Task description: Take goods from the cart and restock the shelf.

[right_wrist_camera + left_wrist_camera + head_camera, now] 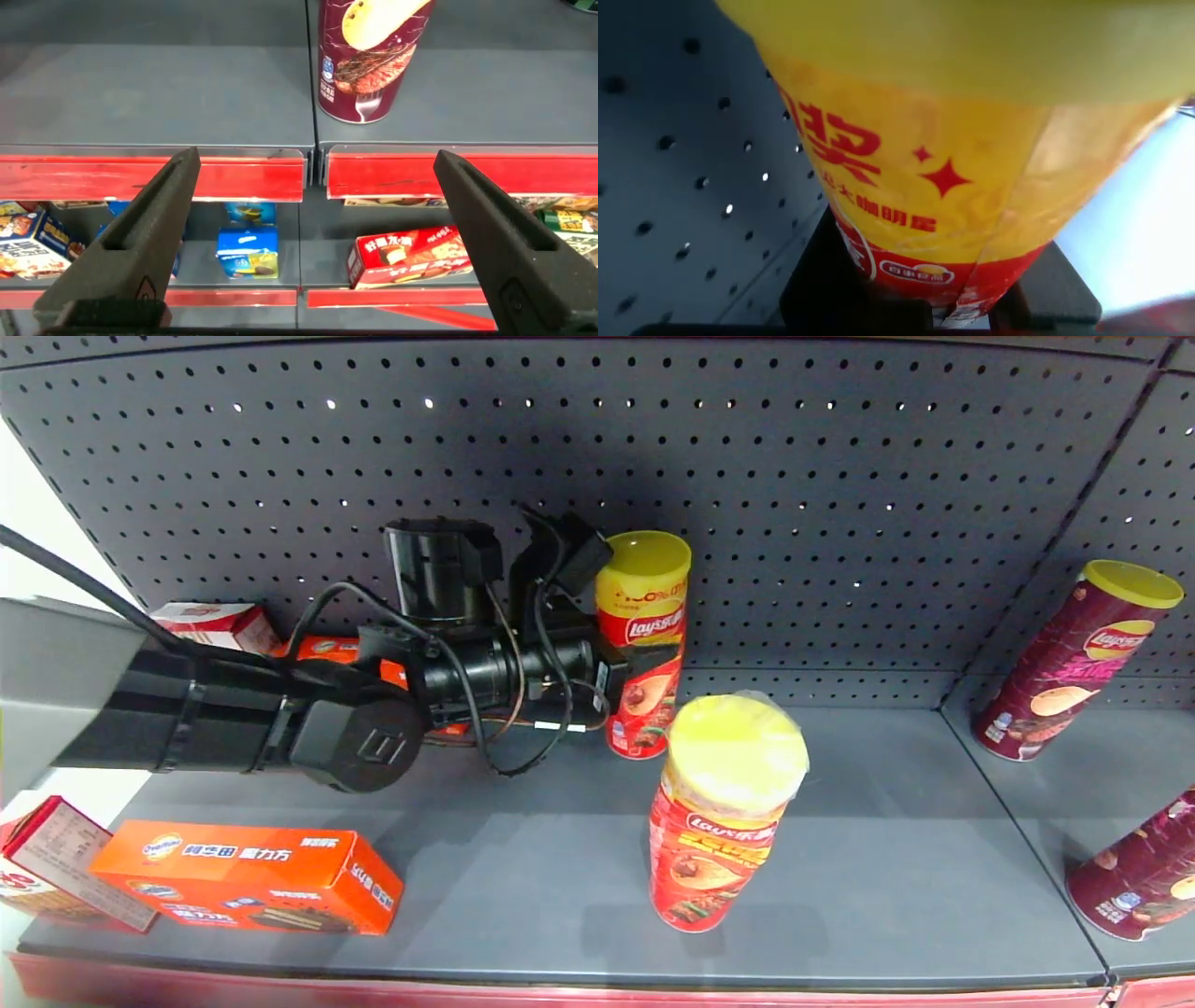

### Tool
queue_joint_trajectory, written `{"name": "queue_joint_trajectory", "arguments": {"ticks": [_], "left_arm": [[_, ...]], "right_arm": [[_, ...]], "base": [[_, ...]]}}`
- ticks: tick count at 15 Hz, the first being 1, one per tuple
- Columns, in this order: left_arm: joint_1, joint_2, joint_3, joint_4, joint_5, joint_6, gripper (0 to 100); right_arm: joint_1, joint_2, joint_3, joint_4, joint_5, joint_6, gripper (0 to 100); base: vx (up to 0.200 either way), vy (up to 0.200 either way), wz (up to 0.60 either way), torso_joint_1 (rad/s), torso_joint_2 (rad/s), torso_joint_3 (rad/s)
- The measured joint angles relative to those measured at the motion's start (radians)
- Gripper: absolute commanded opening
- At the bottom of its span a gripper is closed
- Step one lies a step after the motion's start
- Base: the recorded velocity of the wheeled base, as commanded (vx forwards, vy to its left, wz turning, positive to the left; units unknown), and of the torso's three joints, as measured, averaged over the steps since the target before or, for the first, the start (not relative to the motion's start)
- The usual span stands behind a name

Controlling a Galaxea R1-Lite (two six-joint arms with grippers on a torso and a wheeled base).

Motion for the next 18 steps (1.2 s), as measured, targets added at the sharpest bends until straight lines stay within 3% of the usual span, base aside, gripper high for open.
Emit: {"name": "queue_joint_trajectory", "arguments": {"ticks": [7, 8, 13, 16, 18], "left_arm": [[-0.001, 0.101, -0.039, -0.046, -0.002, 0.001, 0], [0.0, 0.107, -0.041, -0.046, -0.002, 0.002, 100], [0.007, 0.101, -0.026, -0.022, 0.002, -0.005, 100], [0.017, 0.026, 0.035, 0.007, 0.007, -0.006, 100], [0.028, -0.044, 0.089, 0.048, 0.055, -0.003, 100]], "right_arm": [[0.0, 0.0, 0.0, 0.0, 0.0, 0.0, 100], [0.0, 0.0, 0.0, 0.0, 0.0, 0.0, 100], [0.0, 0.0, 0.0, 0.0, 0.0, 0.0, 100], [0.0, 0.0, 0.0, 0.0, 0.0, 0.0, 100], [0.0, 0.0, 0.0, 0.0, 0.0, 0.0, 100]], "base": [[0.0, 0.0, 0.0, 0.0, 0.0, 0.0], [0.0, 0.0, 0.0, 0.0, 0.0, 0.0], [0.0, 0.0, 0.0, 0.0, 0.0, 0.0], [0.0, 0.0, 0.0, 0.0, 0.0, 0.0], [0.0, 0.0, 0.0, 0.0, 0.0, 0.0]]}}
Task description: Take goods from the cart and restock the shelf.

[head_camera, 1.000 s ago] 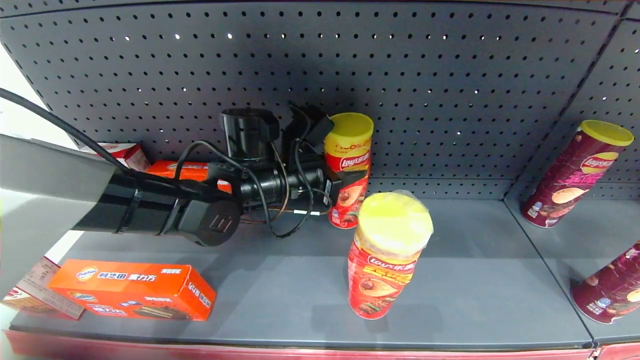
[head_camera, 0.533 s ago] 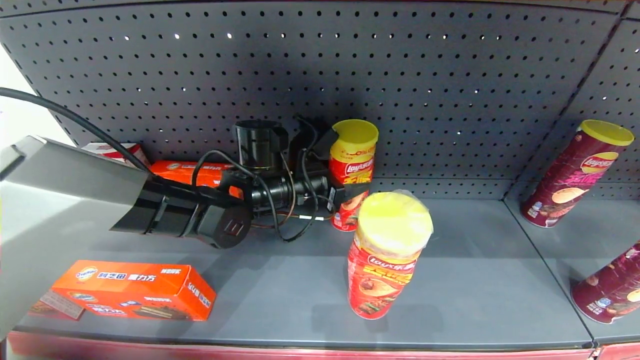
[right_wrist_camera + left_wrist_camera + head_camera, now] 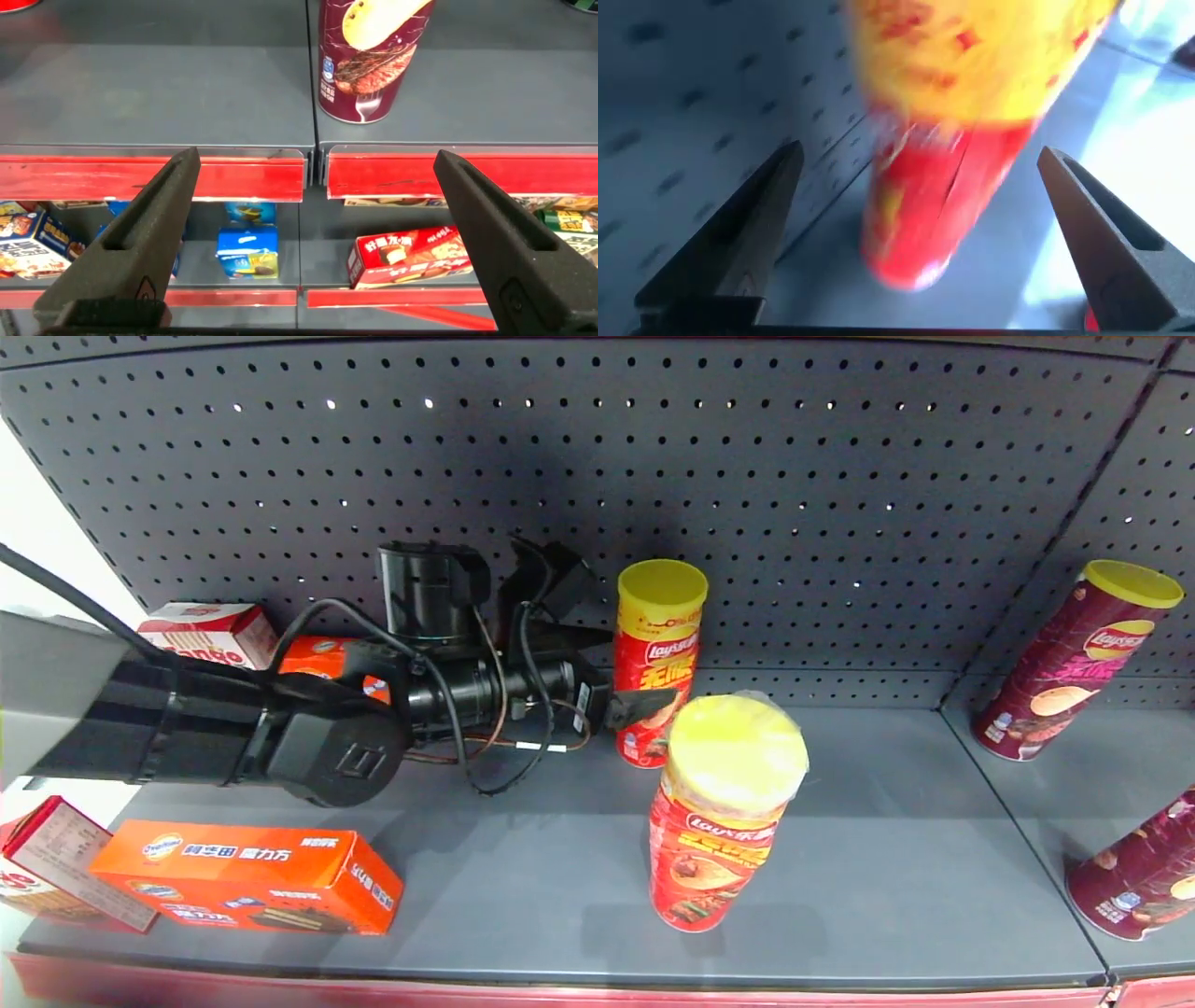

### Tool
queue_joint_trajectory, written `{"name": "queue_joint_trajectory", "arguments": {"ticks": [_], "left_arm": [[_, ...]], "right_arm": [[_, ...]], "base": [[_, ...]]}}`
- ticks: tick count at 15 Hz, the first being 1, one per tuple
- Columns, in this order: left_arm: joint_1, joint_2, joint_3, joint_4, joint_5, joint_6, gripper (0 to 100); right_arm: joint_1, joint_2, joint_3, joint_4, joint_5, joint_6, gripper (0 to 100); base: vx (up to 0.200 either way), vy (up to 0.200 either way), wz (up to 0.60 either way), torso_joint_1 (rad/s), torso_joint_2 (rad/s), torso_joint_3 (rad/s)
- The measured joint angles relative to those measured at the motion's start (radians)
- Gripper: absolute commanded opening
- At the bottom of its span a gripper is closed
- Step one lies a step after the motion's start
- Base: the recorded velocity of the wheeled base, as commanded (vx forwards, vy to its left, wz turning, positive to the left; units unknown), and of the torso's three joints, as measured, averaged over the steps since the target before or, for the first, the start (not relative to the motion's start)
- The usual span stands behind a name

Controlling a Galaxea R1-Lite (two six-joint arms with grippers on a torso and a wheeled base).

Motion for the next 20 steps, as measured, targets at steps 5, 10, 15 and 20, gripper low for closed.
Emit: {"name": "queue_joint_trajectory", "arguments": {"ticks": [5, 10, 15, 20], "left_arm": [[0.031, -0.079, 0.065, 0.032, 0.068, 0.075, 100], [0.023, -0.066, 0.05, 0.032, 0.11, 0.076, 100], [0.029, -0.049, 0.042, 0.032, 0.137, 0.076, 100], [0.034, -0.036, 0.035, 0.029, 0.151, 0.073, 100]], "right_arm": [[0.0, 0.0, 0.0, 0.0, 0.0, 0.0, 100], [0.0, 0.0, 0.0, 0.0, 0.0, 0.0, 100], [0.0, 0.0, 0.0, 0.0, 0.0, 0.0, 100], [0.0, 0.0, 0.0, 0.0, 0.0, 0.0, 100]], "base": [[0.0, 0.0, 0.0, 0.0, 0.0, 0.0], [0.0, 0.0, 0.0, 0.0, 0.0, 0.0], [0.0, 0.0, 0.0, 0.0, 0.0, 0.0], [0.0, 0.0, 0.0, 0.0, 0.0, 0.0]]}}
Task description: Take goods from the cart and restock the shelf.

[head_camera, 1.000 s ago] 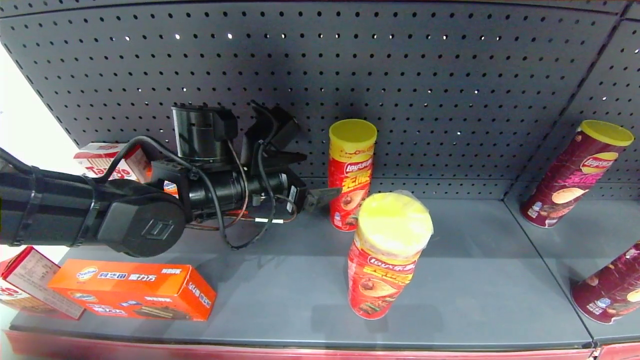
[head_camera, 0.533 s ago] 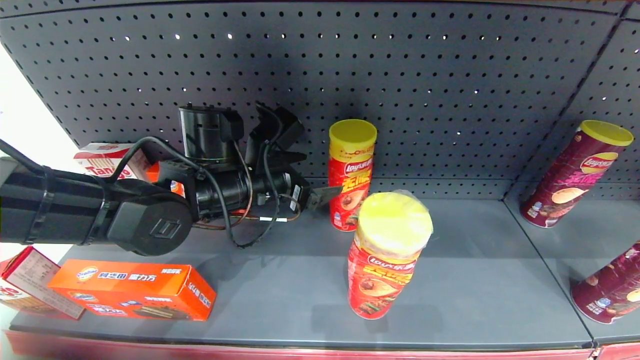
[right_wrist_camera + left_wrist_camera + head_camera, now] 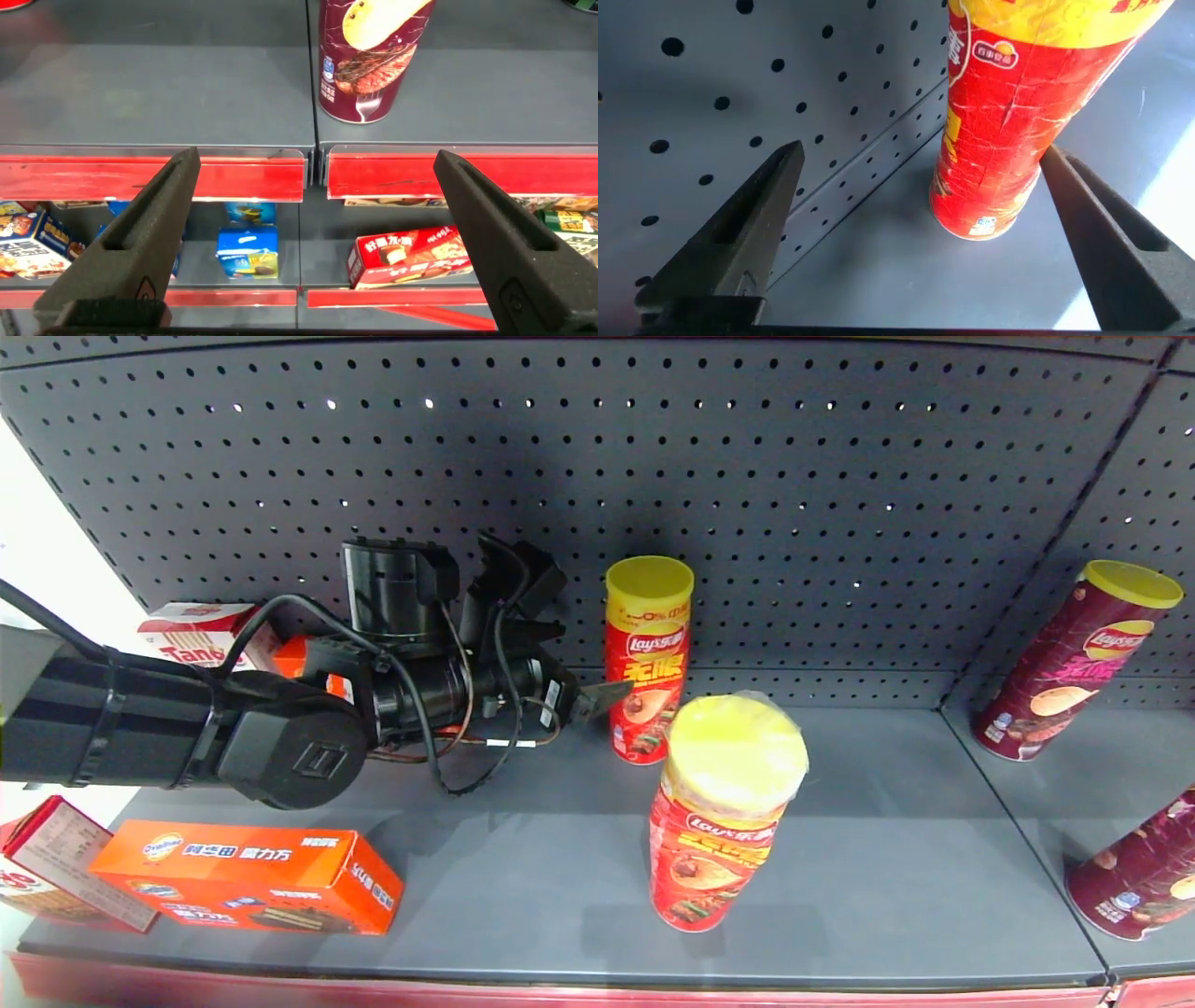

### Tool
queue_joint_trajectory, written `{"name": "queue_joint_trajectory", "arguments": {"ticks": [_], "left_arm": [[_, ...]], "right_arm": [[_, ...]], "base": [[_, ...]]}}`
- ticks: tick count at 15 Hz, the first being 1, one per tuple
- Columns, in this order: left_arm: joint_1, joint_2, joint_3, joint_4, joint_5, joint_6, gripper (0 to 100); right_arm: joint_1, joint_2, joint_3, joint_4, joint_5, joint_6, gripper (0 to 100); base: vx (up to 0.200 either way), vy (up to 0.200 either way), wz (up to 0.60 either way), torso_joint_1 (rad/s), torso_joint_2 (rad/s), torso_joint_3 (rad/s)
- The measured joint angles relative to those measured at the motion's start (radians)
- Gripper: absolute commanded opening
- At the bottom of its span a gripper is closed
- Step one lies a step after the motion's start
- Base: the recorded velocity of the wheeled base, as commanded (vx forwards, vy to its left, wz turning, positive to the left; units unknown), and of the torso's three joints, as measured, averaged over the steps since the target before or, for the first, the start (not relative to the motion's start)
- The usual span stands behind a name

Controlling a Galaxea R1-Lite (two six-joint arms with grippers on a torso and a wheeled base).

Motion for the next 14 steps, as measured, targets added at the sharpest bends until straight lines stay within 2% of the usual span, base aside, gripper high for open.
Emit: {"name": "queue_joint_trajectory", "arguments": {"ticks": [4, 6, 8, 11, 14], "left_arm": [[0.0, 0.002, 0.009, -0.011, 0.038, -0.004, 100], [-0.001, -0.003, 0.03, -0.053, 0.062, -0.004, 100], [-0.01, -0.043, 0.074, -0.097, 0.107, -0.004, 100], [-0.028, -0.161, 0.149, -0.106, 0.169, -0.004, 100], [-0.048, -0.323, 0.211, -0.106, 0.286, -0.002, 100]], "right_arm": [[0.0, 0.0, 0.0, 0.0, 0.0, 0.0, 100], [0.0, 0.0, 0.0, 0.0, 0.0, 0.0, 100], [0.001, 0.0, 0.0, 0.0, 0.0, 0.0, 100], [0.001, 0.0, 0.0, 0.0, 0.0, 0.0, 100], [0.0, 0.0, 0.0, -0.001, 0.0, 0.0, 100]], "base": [[0.0, 0.0, 0.0, 0.0, 0.0, 0.0], [0.0, 0.0, 0.0, 0.0, 0.0, 0.0], [0.0, 0.0, 0.0, 0.0, 0.0, 0.0], [0.0, 0.0, 0.0, 0.0, 0.0, 0.0], [0.0, 0.0, 0.0, 0.0, 0.0, 0.0]]}}
